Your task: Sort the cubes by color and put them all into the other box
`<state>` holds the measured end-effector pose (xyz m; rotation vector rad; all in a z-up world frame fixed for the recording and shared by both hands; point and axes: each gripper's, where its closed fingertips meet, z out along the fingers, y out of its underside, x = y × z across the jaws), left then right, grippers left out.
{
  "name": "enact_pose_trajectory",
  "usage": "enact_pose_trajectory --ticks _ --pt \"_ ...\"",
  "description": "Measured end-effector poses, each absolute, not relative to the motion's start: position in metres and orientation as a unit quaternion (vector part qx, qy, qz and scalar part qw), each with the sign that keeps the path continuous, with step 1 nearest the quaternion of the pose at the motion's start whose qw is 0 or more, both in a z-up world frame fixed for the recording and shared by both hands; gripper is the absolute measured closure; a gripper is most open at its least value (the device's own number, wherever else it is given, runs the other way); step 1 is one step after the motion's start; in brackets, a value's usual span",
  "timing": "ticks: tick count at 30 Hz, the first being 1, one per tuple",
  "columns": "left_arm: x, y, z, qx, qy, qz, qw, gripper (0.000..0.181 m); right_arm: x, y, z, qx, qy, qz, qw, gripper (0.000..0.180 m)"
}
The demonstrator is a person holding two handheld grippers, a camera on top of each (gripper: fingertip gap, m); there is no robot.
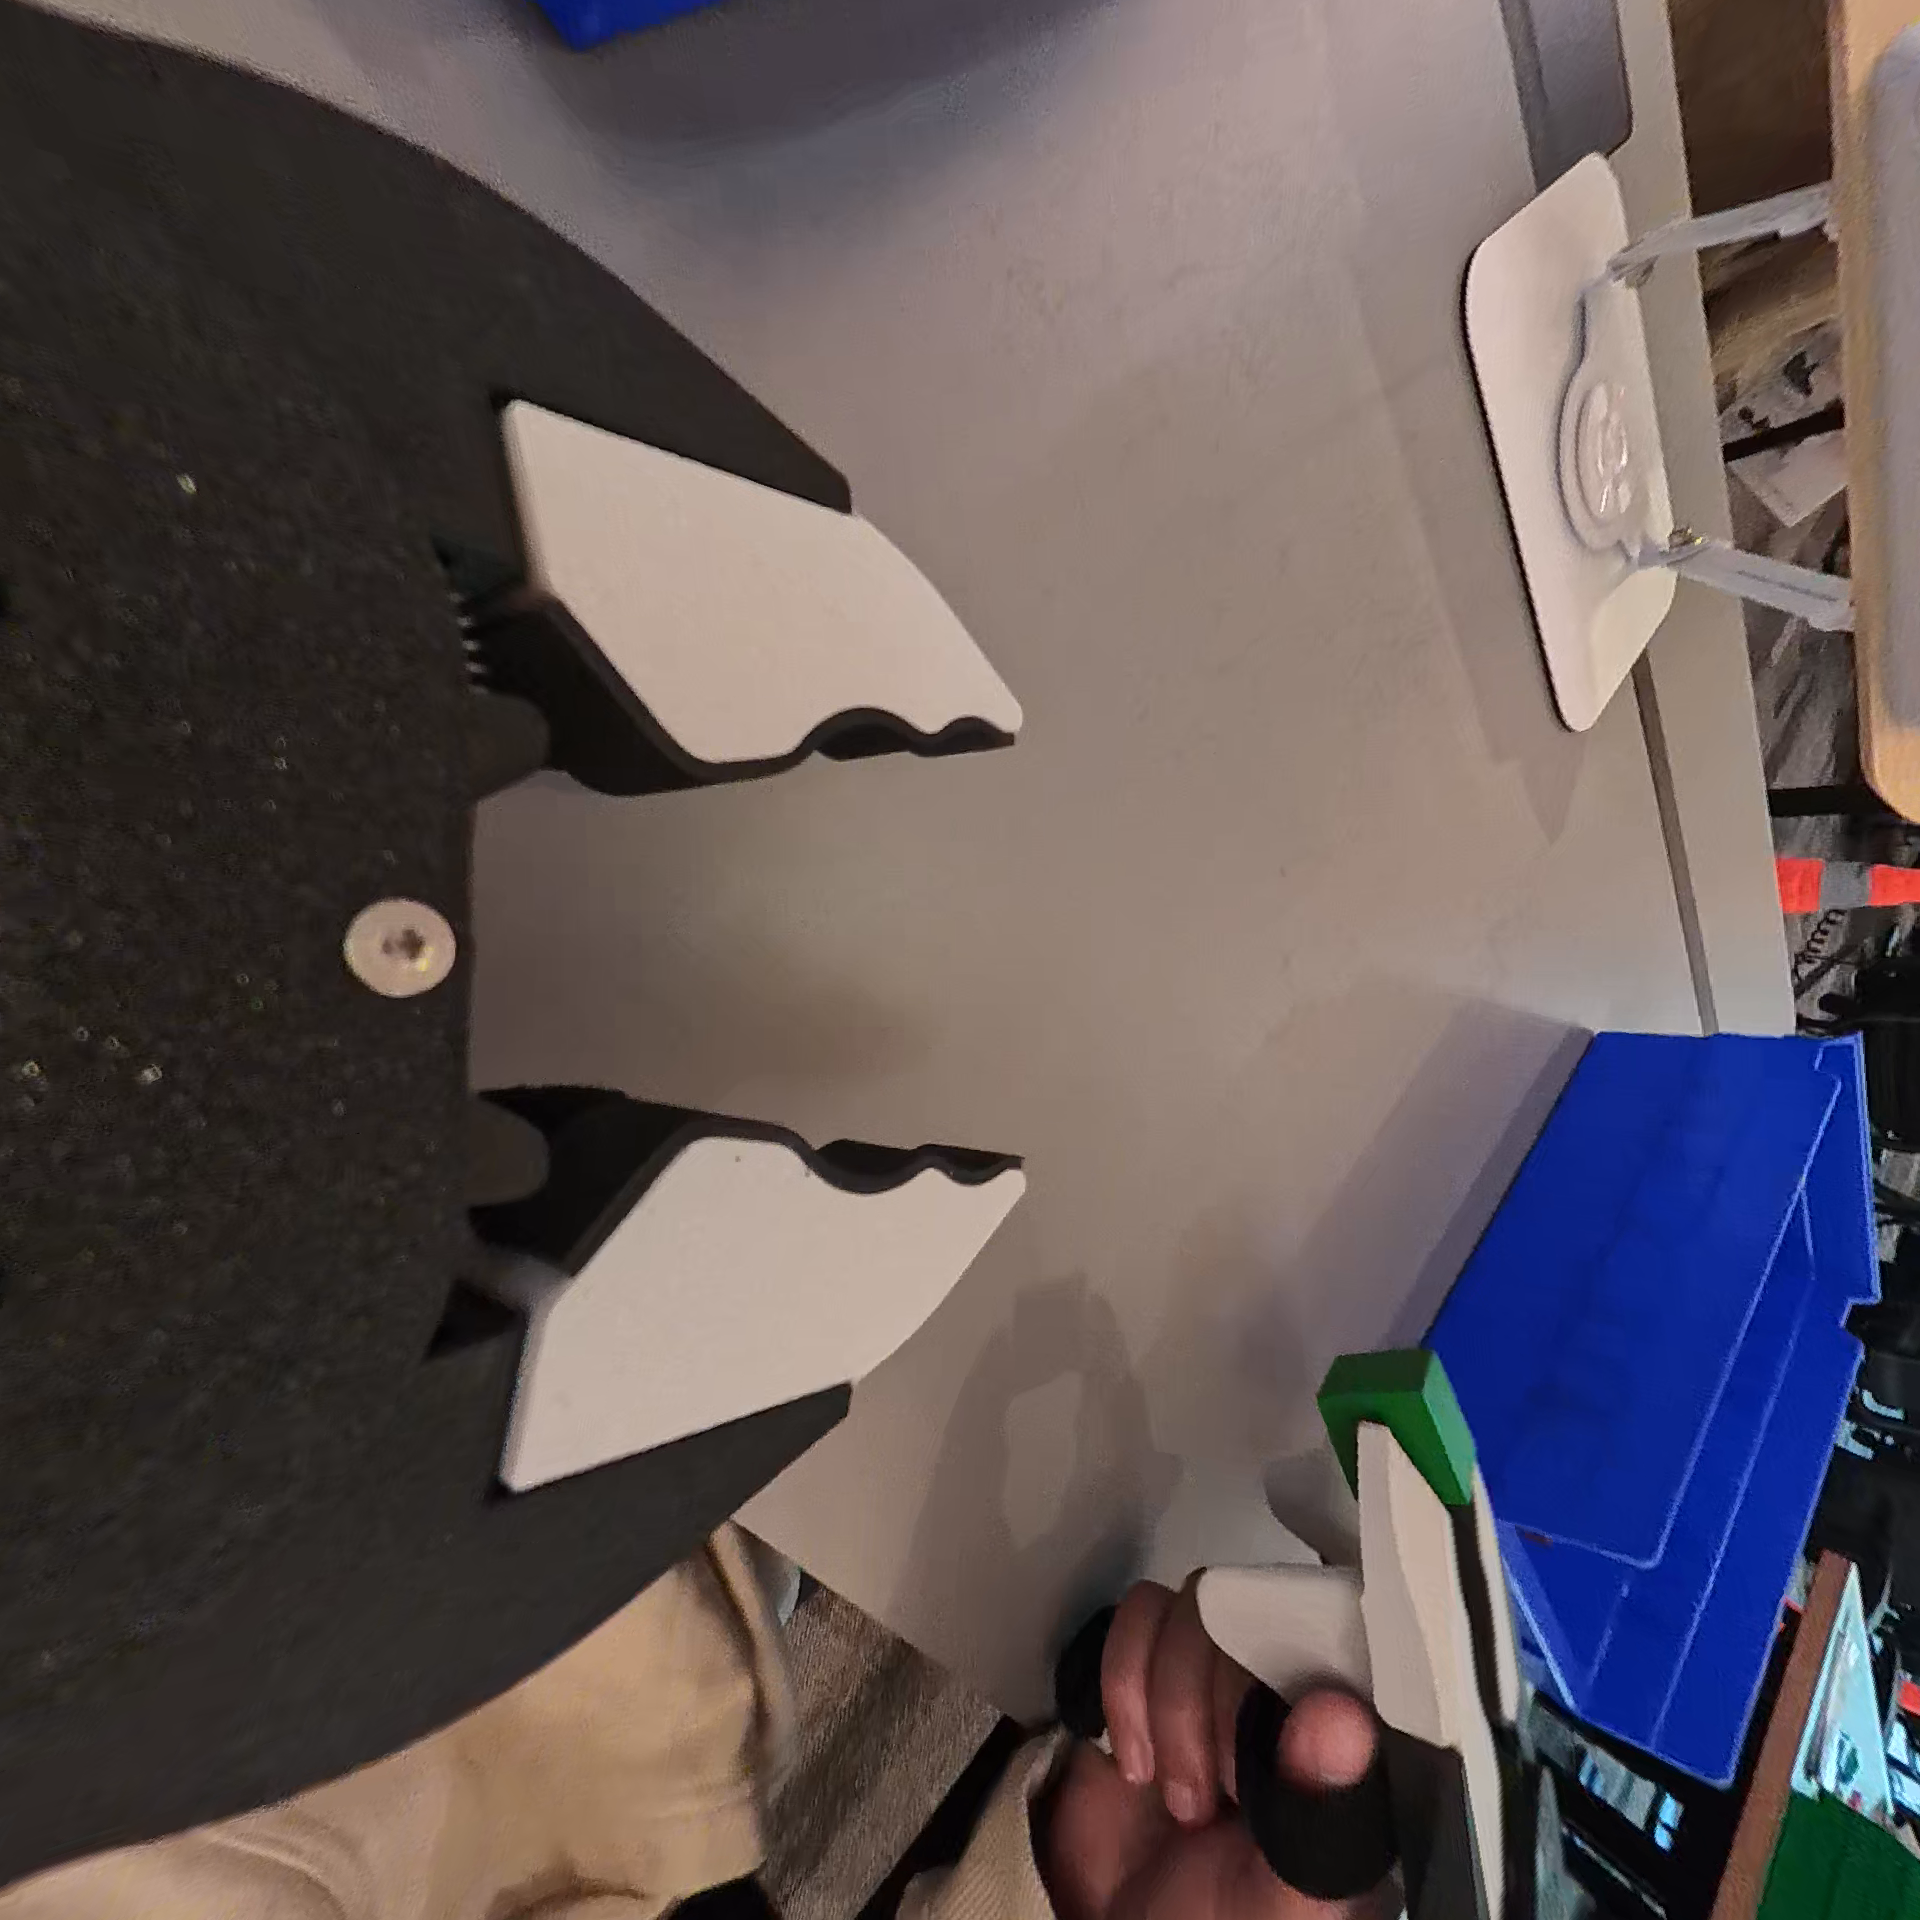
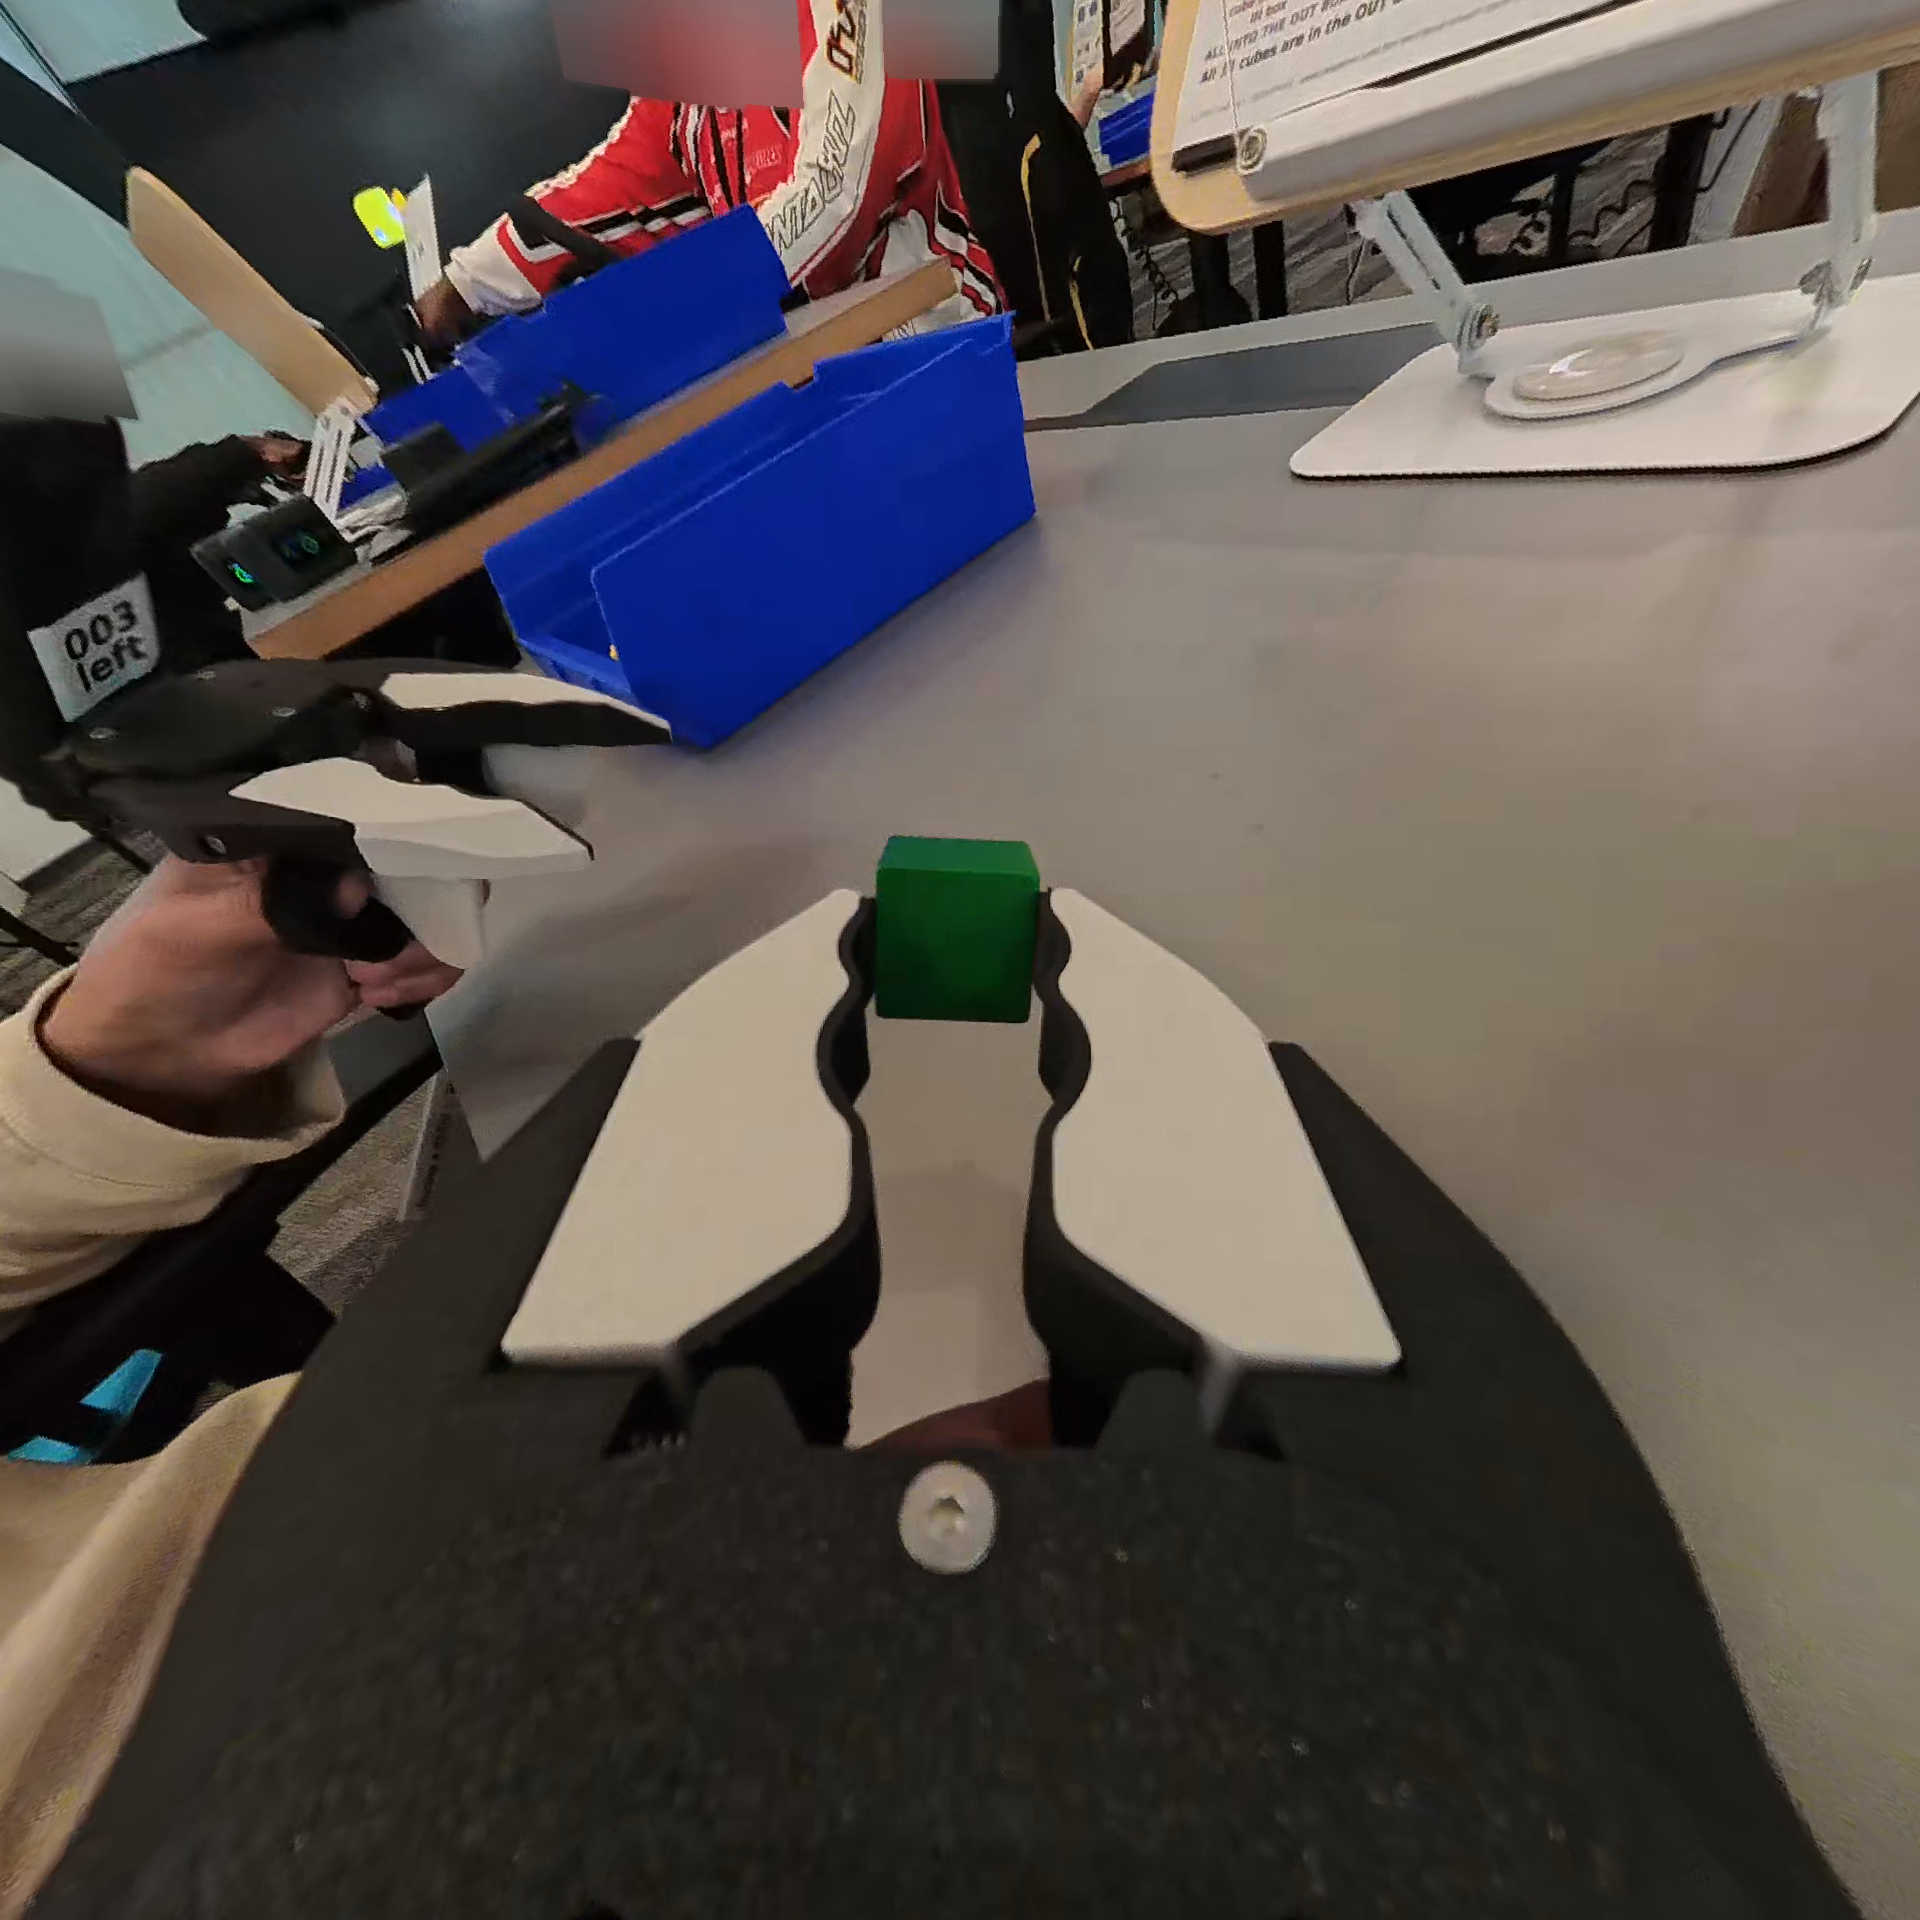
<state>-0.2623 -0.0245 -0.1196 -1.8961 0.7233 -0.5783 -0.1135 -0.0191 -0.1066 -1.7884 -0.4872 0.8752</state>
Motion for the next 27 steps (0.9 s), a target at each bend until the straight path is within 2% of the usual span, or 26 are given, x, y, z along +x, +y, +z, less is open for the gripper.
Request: enact_pose_trajectory --ticks 3,5,6,9,14,18,27 --pt "-0.26 -0.026 -0.121 -0.783 0.296 -0.251 0.485 0.114 -0.092 -0.012 -0.084 -0.75 -0.225 0.305 0.542 0.151" --pt "-0.26 -0.026 -0.122 -0.784 0.299 -0.248 0.484 0.115 -0.034 0.004 -0.041 -0.755 -0.233 0.176 0.587 0.151" --pt "-0.261 -0.026 -0.122 -0.785 0.3 -0.243 0.484 0.115 0.003 0.01 -0.026 -0.77 -0.244 0.109 0.579 0.151" --pt "-0.261 -0.025 -0.121 -0.787 0.297 -0.249 0.479 0.117 0.109 0.032 -0.032 -0.858 -0.251 -0.027 0.448 0.151" --pt "-0.258 -0.027 -0.118 -0.787 0.295 -0.267 0.472 0.117 0.136 0.053 -0.115 -0.9 -0.367 0.042 0.232 0.151" --pt "-0.259 -0.028 -0.12 -0.789 0.297 -0.262 0.469 0.117 0.127 0.061 -0.162 -0.894 -0.426 0.041 0.131 0.15" --pt "-0.259 -0.031 -0.128 -0.796 0.303 -0.259 0.455 0.117 0.101 0.059 -0.187 -0.883 -0.454 0.1 0.066 0.15"
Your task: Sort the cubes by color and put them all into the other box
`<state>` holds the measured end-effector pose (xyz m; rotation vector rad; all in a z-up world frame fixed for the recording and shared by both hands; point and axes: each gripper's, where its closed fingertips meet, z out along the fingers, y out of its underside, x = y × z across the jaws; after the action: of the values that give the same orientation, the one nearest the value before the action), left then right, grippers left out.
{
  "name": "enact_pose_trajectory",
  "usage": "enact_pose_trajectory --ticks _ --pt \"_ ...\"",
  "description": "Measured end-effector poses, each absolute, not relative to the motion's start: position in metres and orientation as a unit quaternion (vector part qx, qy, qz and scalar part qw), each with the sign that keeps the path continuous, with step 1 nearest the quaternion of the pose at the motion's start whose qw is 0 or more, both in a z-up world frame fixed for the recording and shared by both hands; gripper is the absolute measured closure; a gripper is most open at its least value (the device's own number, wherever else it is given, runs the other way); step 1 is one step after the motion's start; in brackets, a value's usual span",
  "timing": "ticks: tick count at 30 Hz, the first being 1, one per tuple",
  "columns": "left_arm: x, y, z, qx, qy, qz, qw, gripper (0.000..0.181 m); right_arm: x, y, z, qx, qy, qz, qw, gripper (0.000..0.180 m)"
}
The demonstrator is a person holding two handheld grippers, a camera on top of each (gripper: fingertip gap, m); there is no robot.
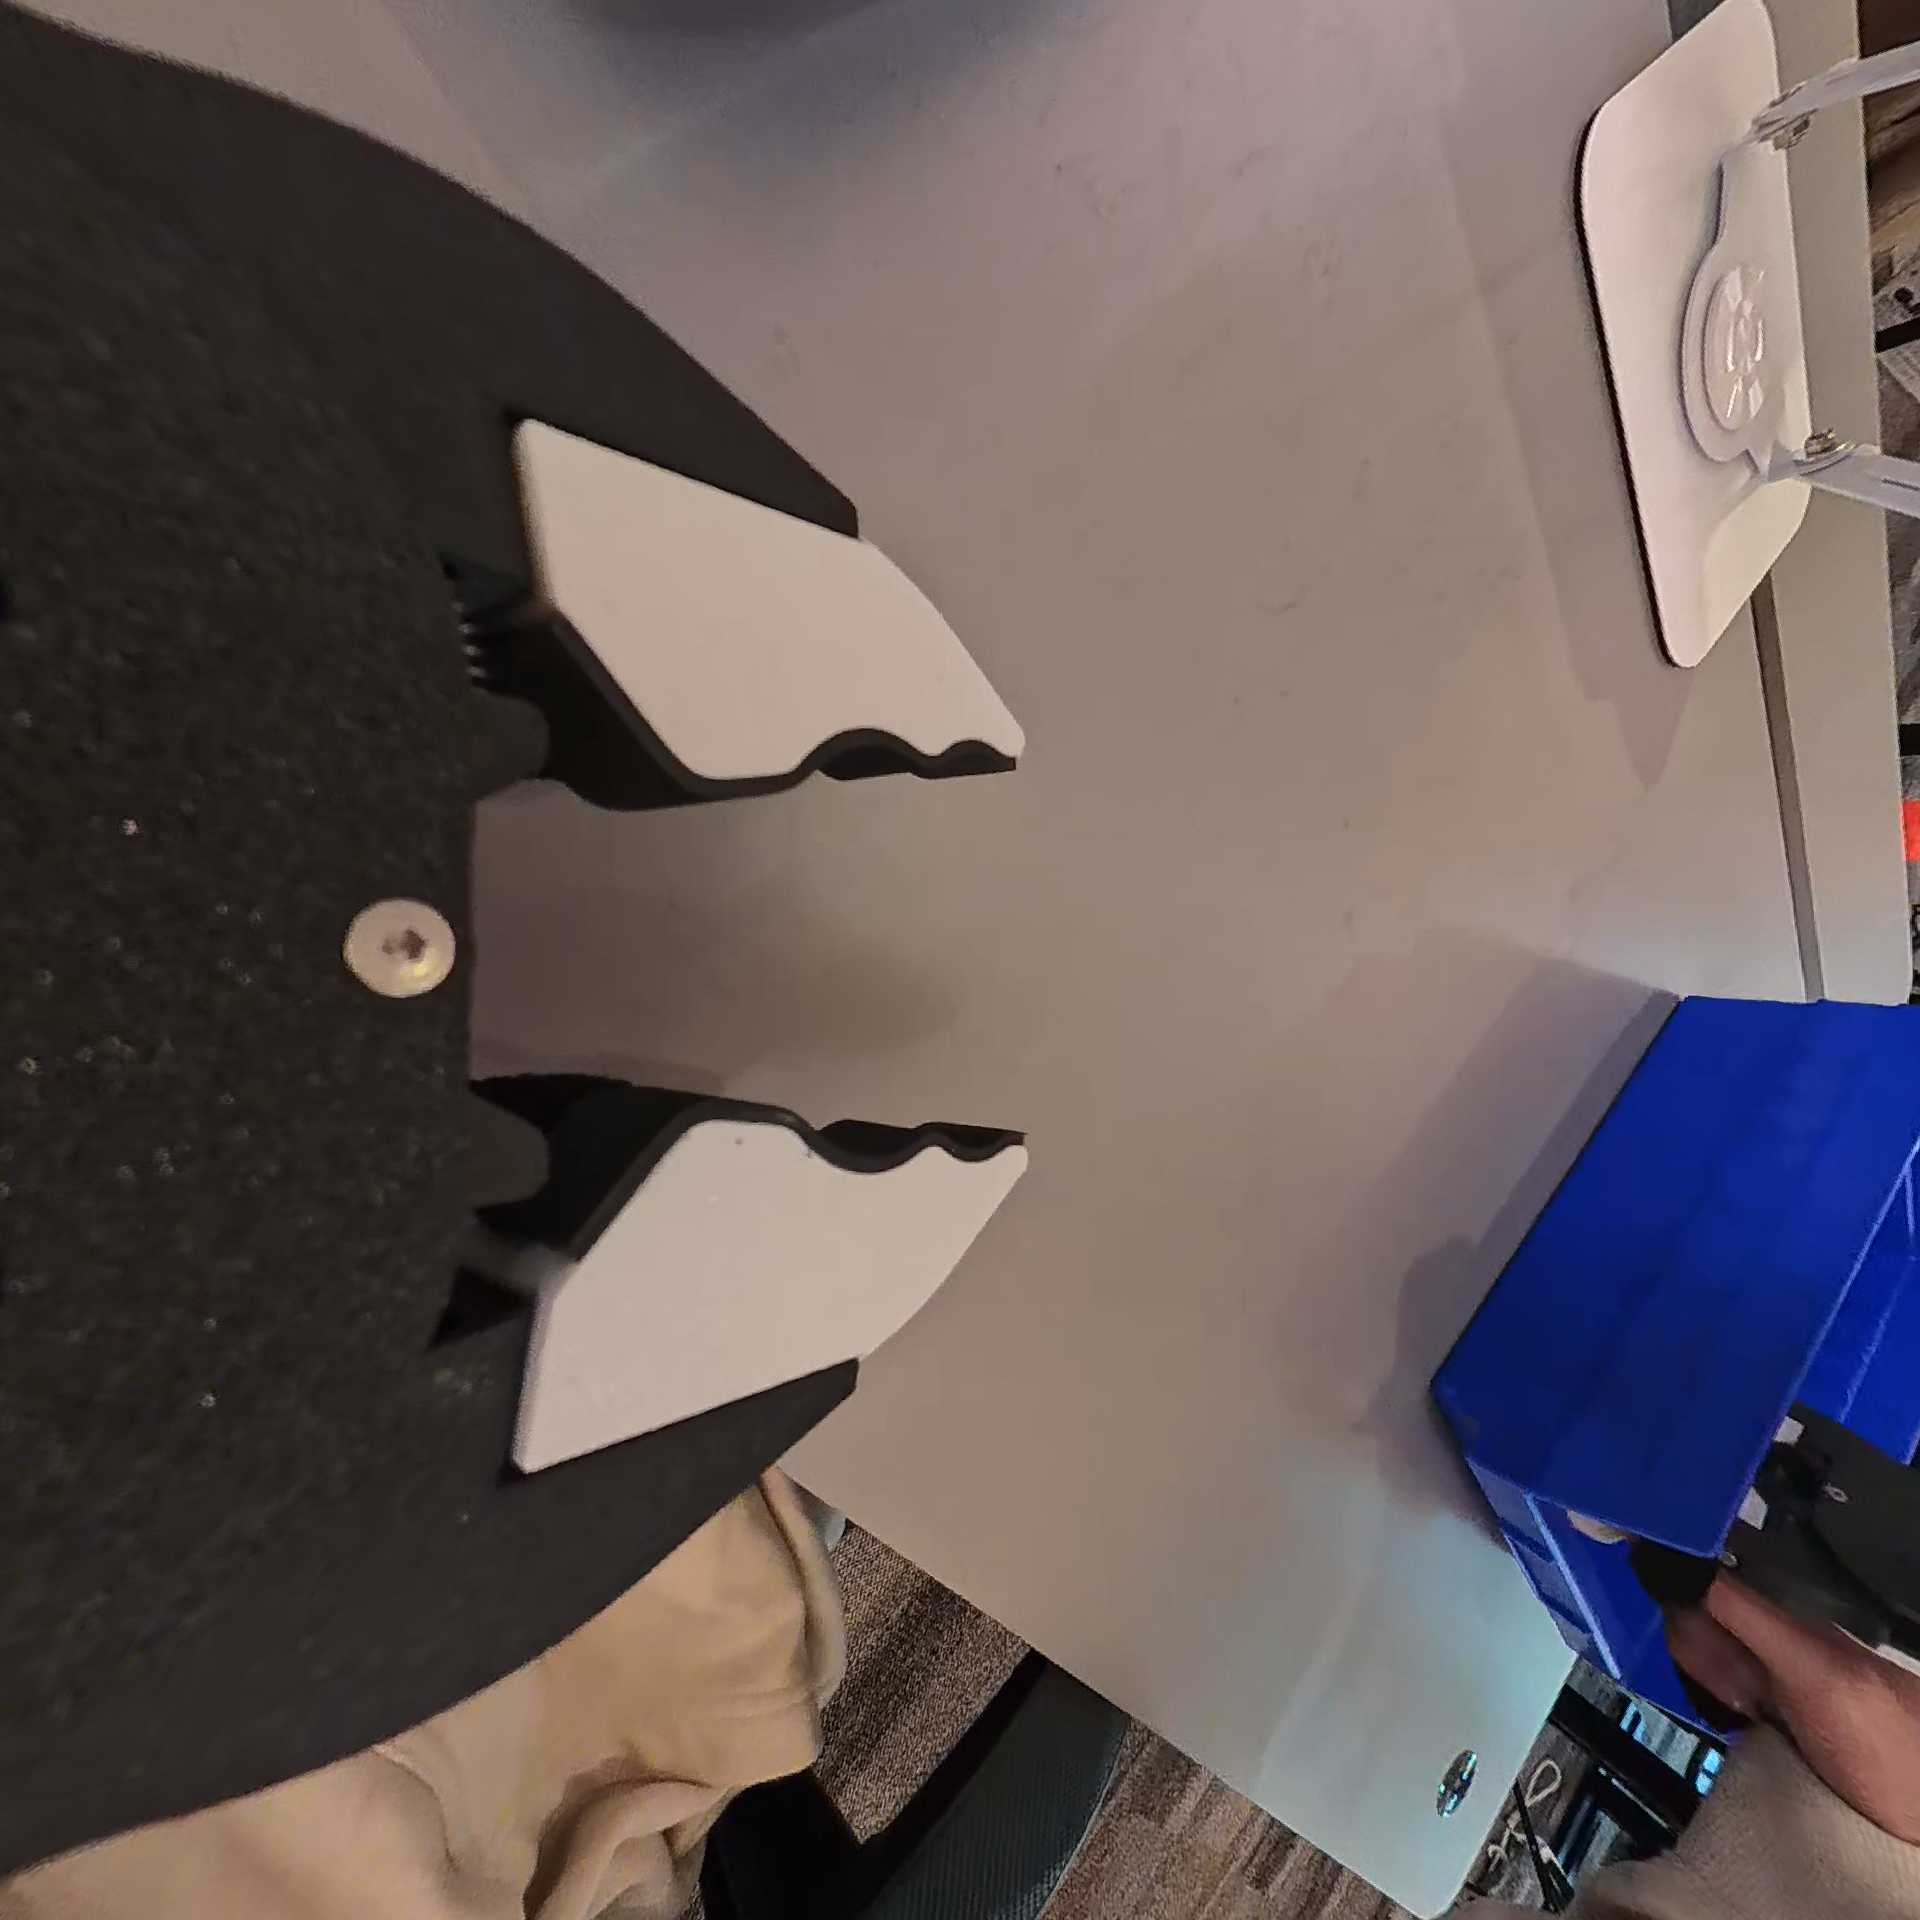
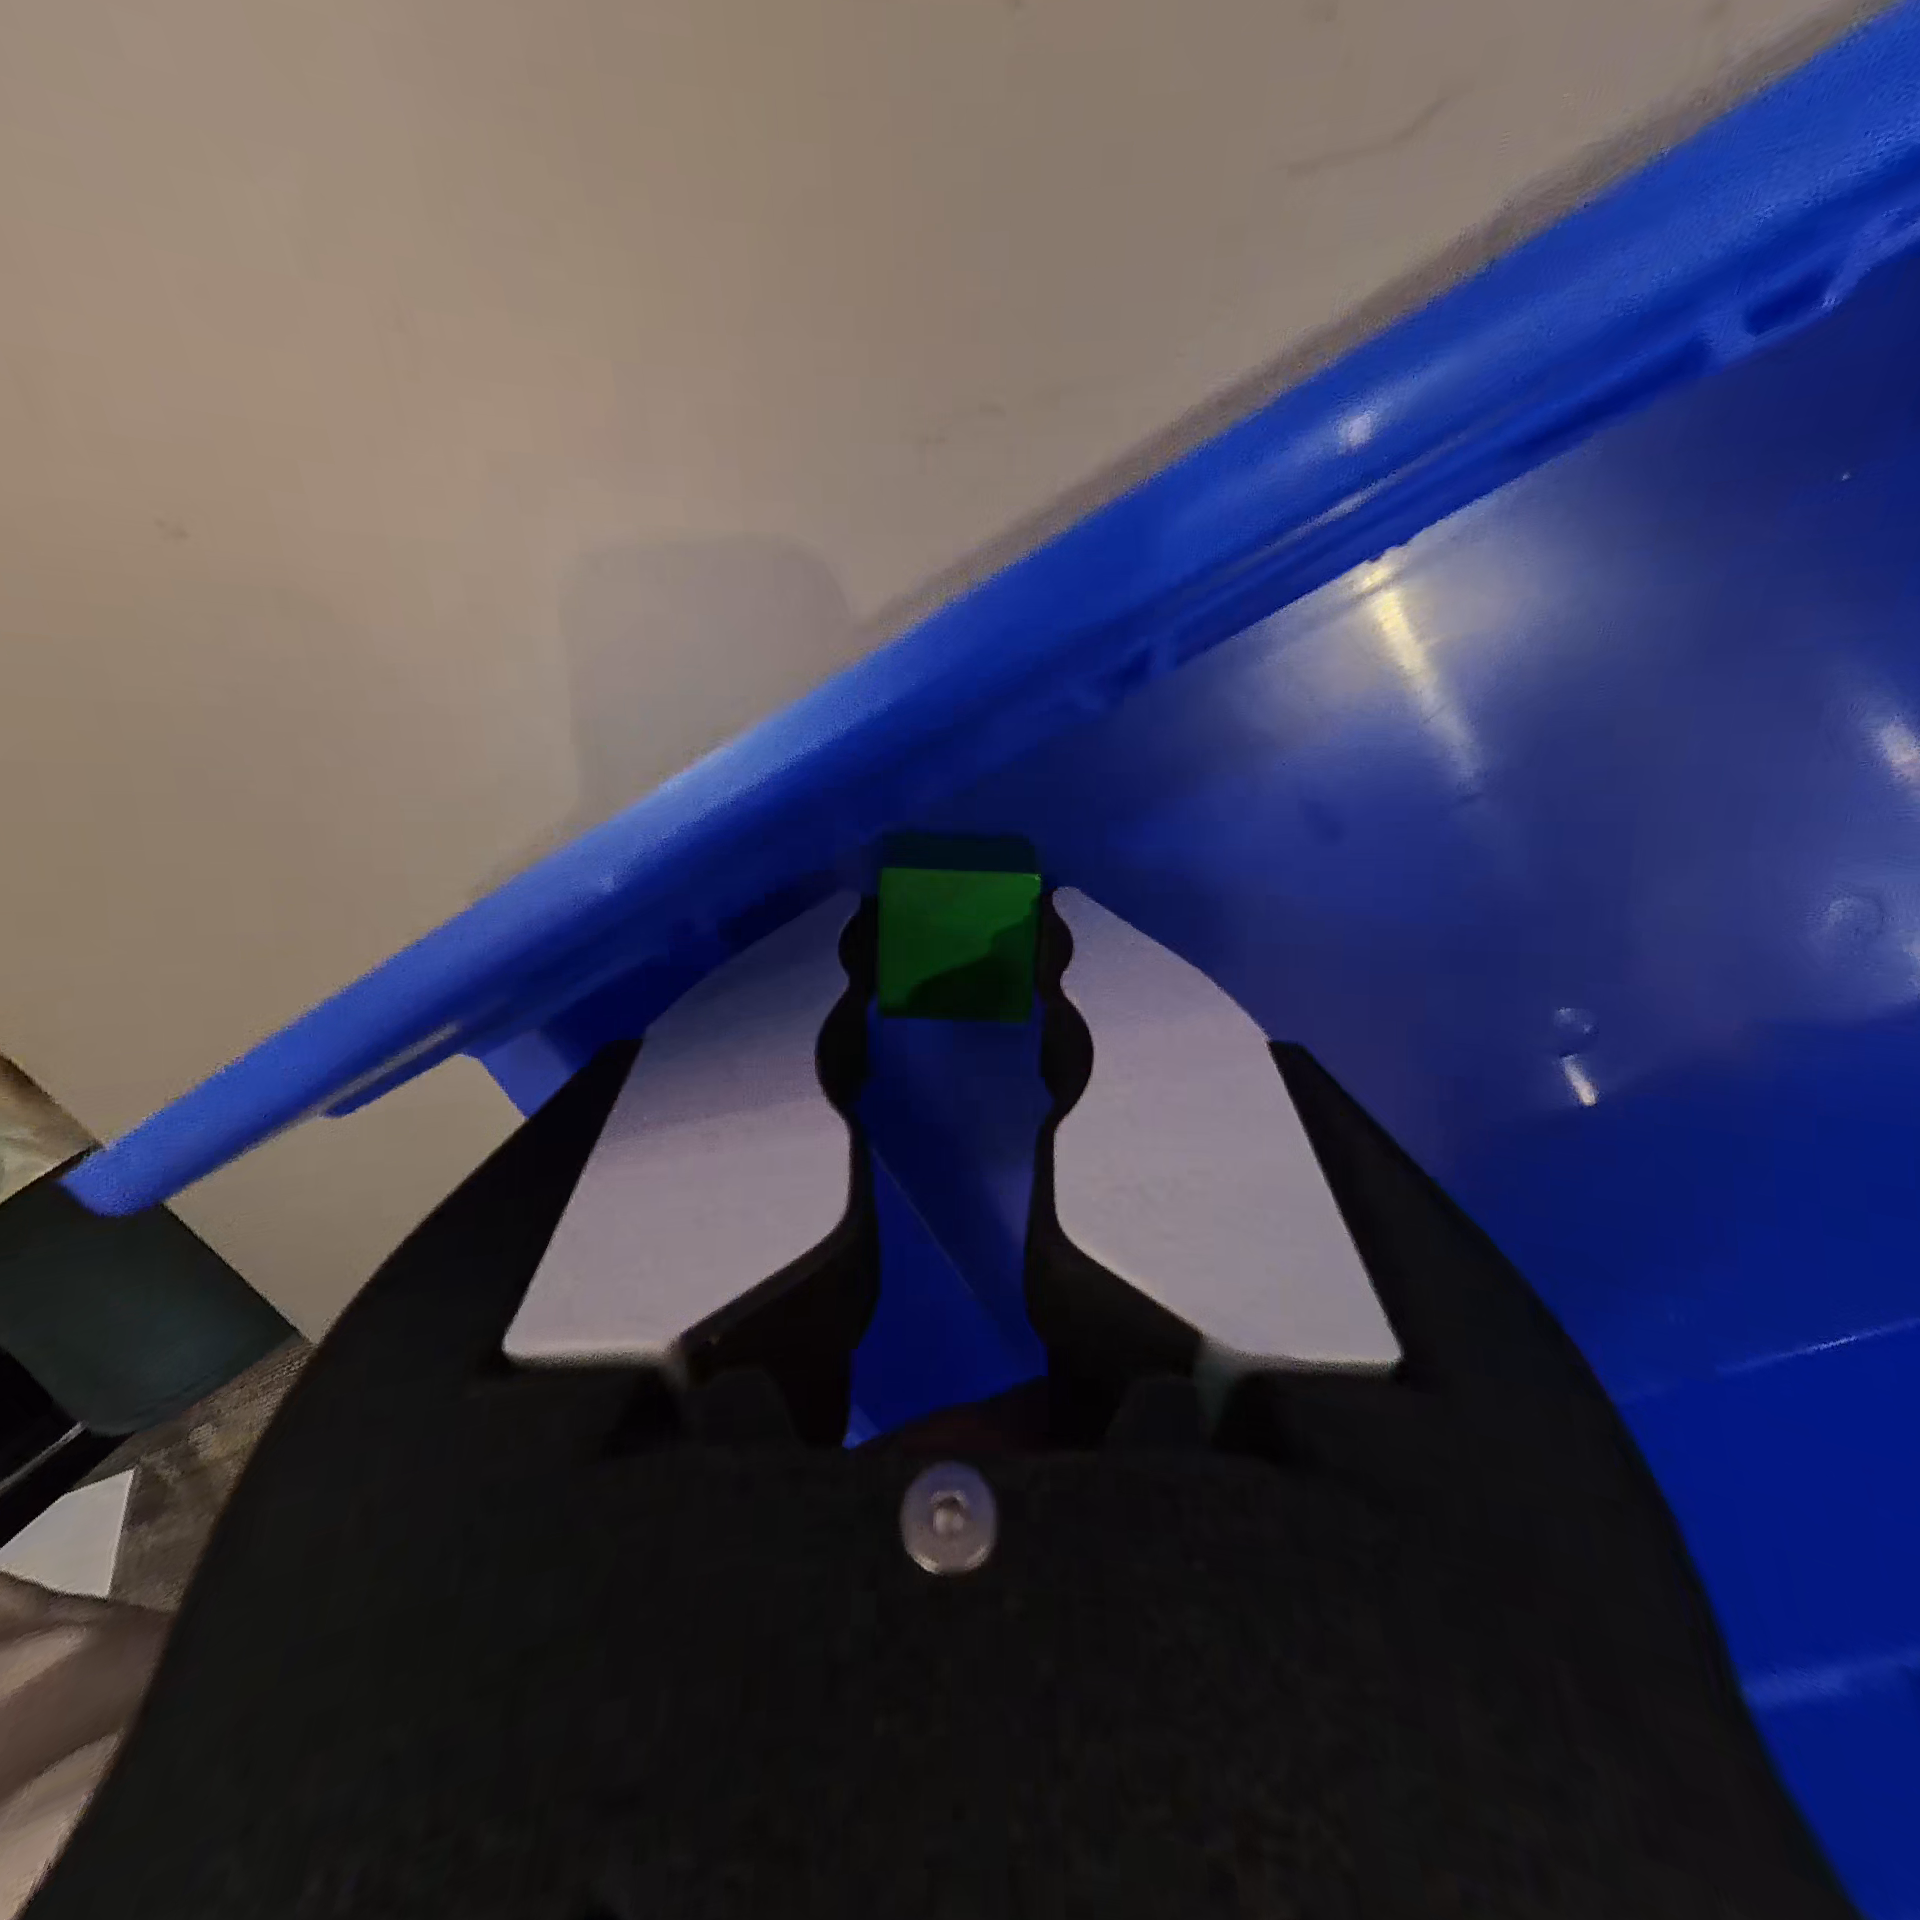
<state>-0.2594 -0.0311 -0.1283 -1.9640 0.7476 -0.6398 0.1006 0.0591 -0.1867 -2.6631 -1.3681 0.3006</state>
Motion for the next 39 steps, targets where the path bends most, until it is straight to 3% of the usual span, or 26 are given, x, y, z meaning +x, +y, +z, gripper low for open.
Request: enact_pose_trajectory --ticks 4,7,9,13,15,17,23,32,36,39 --pt "-0.259 -0.03 -0.13 -0.798 0.303 -0.261 0.451 0.117 0.101 0.06 -0.185 -0.882 -0.456 0.096 0.077 0.144" --pt "-0.261 -0.029 -0.127 -0.796 0.302 -0.256 0.458 0.116 0.104 0.062 -0.149 -0.88 -0.441 0.097 0.149 0.135" --pt "-0.265 -0.026 -0.123 -0.794 0.296 -0.252 0.468 0.116 0.104 0.058 -0.103 -0.87 -0.424 0.081 0.239 0.131" --pt "-0.274 -0.019 -0.113 -0.789 0.267 -0.259 0.488 0.116 0.072 0.027 0.009 -0.783 -0.327 0.074 0.524 0.133" --pt "-0.278 -0.015 -0.106 -0.782 0.25 -0.258 0.508 0.115 0.03 0.0 0.021 -0.746 -0.261 0.148 0.595 0.138" --pt "-0.283 -0.011 -0.101 -0.775 0.241 -0.24 0.532 0.115 -0.019 -0.017 -0.013 -0.75 -0.224 0.202 0.589 0.125" --pt "-0.284 -0.01 -0.112 -0.779 0.258 -0.19 0.539 0.115 -0.093 -0.029 -0.101 -0.76 -0.229 0.148 0.59 0.126" --pt "-0.292 -0.025 -0.104 -0.792 0.289 -0.229 0.487 0.117 -0.097 -0.038 -0.113 -0.755 -0.247 0.158 0.586 0.131" --pt "-0.364 -0.009 -0.065 -0.809 0.358 -0.112 0.453 0.122 -0.09 -0.036 -0.112 -0.758 -0.241 0.17 0.582 0.131" --pt "-0.429 0.028 -0.067 -0.843 0.409 -0.028 0.349 0.123 -0.091 -0.036 -0.111 -0.758 -0.235 0.197 0.576 0.133"
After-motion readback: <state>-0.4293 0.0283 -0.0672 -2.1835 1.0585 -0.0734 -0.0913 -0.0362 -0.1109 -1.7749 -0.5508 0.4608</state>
